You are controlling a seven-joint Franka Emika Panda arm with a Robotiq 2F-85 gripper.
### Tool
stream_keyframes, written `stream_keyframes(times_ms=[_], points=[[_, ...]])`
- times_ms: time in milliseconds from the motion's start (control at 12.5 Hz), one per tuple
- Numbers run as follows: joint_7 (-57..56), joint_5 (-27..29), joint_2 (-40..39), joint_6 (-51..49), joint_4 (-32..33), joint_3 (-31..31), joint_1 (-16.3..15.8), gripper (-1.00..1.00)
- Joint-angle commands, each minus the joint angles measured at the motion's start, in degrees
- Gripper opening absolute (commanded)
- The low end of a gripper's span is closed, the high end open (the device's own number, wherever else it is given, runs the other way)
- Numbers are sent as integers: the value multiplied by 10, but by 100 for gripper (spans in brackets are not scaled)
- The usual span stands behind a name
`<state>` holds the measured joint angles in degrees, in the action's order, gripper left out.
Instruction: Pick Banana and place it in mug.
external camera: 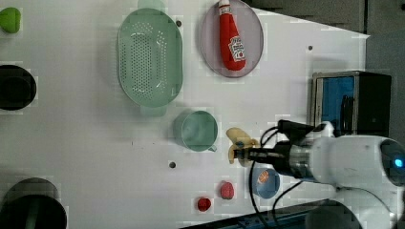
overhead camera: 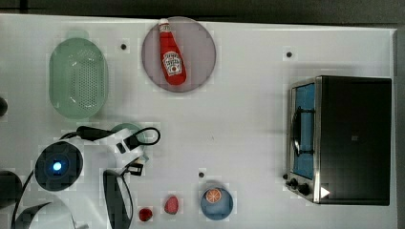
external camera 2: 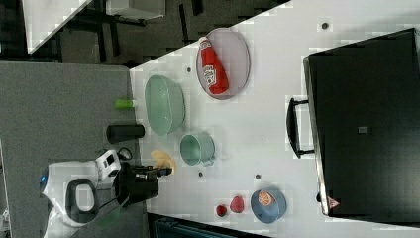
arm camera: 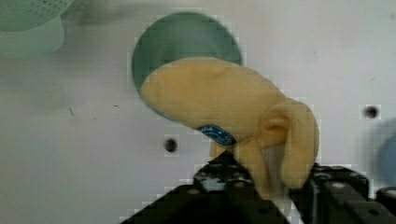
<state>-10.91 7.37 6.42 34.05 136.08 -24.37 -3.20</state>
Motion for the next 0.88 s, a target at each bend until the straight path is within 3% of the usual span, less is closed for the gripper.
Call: stream_keyframes(times_ms=[80, 480, 560, 720, 800, 880], points=[[67, 6, -42, 45, -13, -3, 15, -46], [69, 1, -157, 189, -9, -11, 15, -46], [78, 1, -172, 199, -9, -11, 15, -38], [104, -2, -185, 228, -9, -6, 15, 7], [124, -2, -180, 232, -11, -5, 16, 42], [133, -2, -171, 226, -13, -6, 16, 65]])
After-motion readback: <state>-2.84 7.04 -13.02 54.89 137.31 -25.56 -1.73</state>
